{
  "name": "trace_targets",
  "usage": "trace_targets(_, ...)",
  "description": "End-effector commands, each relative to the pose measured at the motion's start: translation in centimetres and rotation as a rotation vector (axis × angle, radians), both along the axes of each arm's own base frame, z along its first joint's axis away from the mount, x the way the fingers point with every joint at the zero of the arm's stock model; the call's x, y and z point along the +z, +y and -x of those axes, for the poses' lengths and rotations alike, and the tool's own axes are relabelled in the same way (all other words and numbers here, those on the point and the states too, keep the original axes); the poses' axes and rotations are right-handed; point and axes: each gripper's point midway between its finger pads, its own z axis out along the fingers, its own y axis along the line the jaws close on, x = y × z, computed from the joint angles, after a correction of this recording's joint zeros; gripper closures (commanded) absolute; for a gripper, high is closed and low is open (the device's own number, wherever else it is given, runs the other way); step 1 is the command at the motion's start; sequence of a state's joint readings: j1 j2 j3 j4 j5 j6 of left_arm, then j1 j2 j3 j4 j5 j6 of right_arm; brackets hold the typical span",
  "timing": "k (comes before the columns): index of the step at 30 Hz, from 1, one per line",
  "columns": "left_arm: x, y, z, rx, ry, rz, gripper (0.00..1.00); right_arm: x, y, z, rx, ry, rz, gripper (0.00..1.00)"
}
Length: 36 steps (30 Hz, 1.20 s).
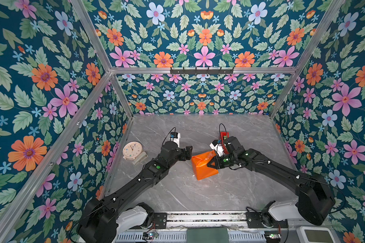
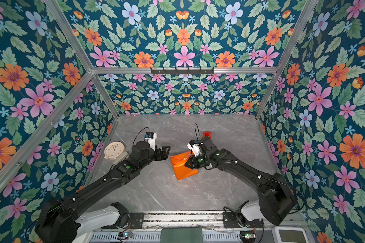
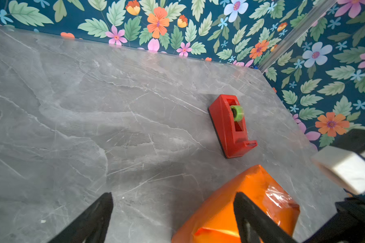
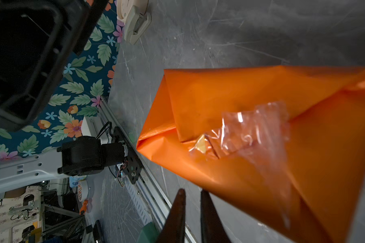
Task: Wrap a gift box in wrapping paper
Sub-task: Lay the gift box flat at the center of the table.
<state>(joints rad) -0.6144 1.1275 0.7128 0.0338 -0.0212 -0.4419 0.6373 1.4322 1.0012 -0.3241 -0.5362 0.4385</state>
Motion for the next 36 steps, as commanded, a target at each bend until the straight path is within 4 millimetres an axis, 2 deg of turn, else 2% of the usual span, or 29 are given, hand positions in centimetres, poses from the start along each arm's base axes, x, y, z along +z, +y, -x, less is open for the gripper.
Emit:
trace_targets(1,0.1,0.6,-0.3,0.018,0.005,0.027,0.08,0.3,0.5,-2.0,-0.027,-0.049,0.028,0.83)
trace_targets(6,0.1,1.5,-0.7,0.053,0.006,0.04,0.08,0.6,1.4,-5.4,-0.068,-0.085,0.066,0.83)
trace_targets(10,0.0,1.6,-0.7,0.058,0.016,0.059,0.08,2.5,1.6,-6.8,-0.078,-0.119,0.045,0.8)
trace_targets(13,0.2,2.0,-0.4,0.066,-0.001,0.064,0.08,3.4,-0.4,-7.1,-0.128,-0.184,0.095,0.77)
trace_targets(16,0.5,3.4,-0.5,0.121,-0.051,0.045,0.07,3.5,-4.9,-8.1,-0.27,-0.261,0.212,0.7)
trace_targets(19,1.0,4.9,-1.1,0.19,-0.112,0.02,0.07,4.2,-10.4,-9.5,-0.455,-0.341,0.314,0.63)
trace_targets(24,2.4,9.0,-3.1,0.379,-0.269,-0.077,0.04,5.0,-20.7,-11.0,-0.831,-0.523,0.518,0.45)
trace_targets(26,2.7,11.0,-4.0,0.455,-0.334,-0.138,0.02,4.8,-24.1,-10.9,-0.953,-0.575,0.59,0.11)
trace_targets(27,2.5,12.4,-4.4,0.505,-0.356,-0.171,0.0,4.6,-25.6,-10.9,-1.005,-0.597,0.624,0.01)
trace_targets(30,1.4,16.2,-5.7,0.625,-0.357,-0.256,0.0,3.0,-29.5,-10.4,-1.127,-0.604,0.701,0.01)
trace_targets(32,0.0,18.1,-6.5,0.666,-0.326,-0.299,0.0,1.6,-31.3,-10.2,-1.186,-0.585,0.703,0.01)
trace_targets(36,-3.7,19.9,-7.7,0.65,-0.261,-0.396,0.0,-1.1,-32.1,-11.0,-1.15,-0.592,0.683,0.01)
